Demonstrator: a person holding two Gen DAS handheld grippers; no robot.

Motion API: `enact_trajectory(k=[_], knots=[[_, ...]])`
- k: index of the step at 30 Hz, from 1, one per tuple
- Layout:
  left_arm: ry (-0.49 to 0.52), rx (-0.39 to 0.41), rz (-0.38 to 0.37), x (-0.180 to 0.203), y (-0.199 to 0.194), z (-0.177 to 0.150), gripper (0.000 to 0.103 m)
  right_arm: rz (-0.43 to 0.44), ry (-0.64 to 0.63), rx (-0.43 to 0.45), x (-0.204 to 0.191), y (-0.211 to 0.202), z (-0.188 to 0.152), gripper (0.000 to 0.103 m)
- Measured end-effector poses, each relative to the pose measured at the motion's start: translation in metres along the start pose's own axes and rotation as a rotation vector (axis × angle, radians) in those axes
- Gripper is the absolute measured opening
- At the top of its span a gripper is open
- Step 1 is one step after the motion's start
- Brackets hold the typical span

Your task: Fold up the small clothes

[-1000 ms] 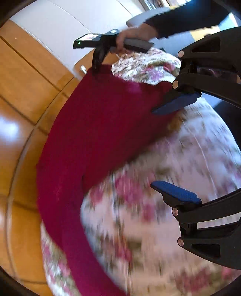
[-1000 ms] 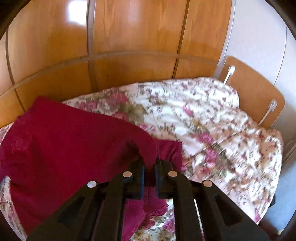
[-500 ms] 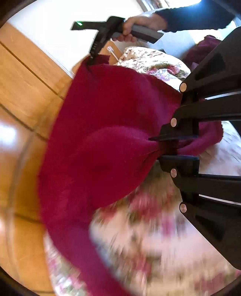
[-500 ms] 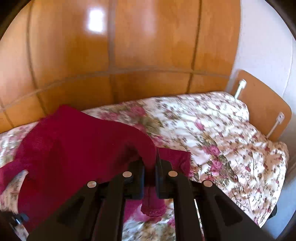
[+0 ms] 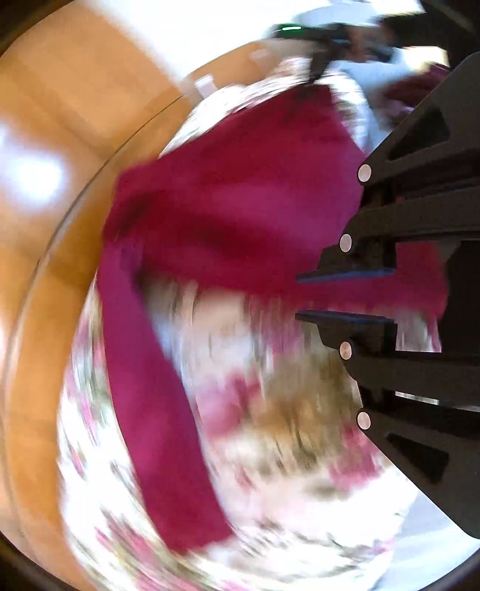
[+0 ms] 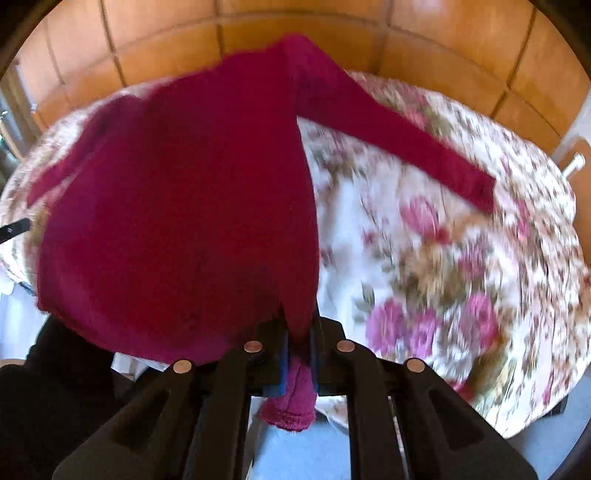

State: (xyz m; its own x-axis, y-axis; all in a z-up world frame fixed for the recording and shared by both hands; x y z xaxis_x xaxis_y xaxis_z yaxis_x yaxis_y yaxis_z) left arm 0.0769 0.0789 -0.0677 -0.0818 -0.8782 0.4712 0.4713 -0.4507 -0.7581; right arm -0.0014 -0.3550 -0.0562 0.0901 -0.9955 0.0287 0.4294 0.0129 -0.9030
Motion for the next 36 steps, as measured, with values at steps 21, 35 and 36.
enact_trajectory(k=[21,35,36], knots=[[-0.259,0.213,0.461,-0.165,-0.009,0.081,0.015,0.118,-0.241,0.174,-0.163,0.023,0.147,0.078],[-0.172,0.438,0.364,-0.144,-0.087,0.081,0.001,0.170,-0.131,0.003,-0.286,0.136,0.339,0.071],[-0.182,0.450,0.357,-0.145,-0.092,0.081,0.001,0.137,-0.142,-0.025,-0.291,0.148,0.343,0.068]])
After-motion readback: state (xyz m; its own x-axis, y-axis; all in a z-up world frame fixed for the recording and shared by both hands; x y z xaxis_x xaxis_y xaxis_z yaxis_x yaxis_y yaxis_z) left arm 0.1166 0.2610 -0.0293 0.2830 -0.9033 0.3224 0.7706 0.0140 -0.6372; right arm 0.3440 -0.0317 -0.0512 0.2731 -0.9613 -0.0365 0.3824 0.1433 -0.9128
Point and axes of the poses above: each gripper's, at about its wrist camera, not at the fingertips, and y roughly the way its jaws point, x to its right, z to its top, the point moved 6 cm from there along y, roughly the way its jaws point, and after that the axes turned 1 degree about -z, right-handed, at the moved point
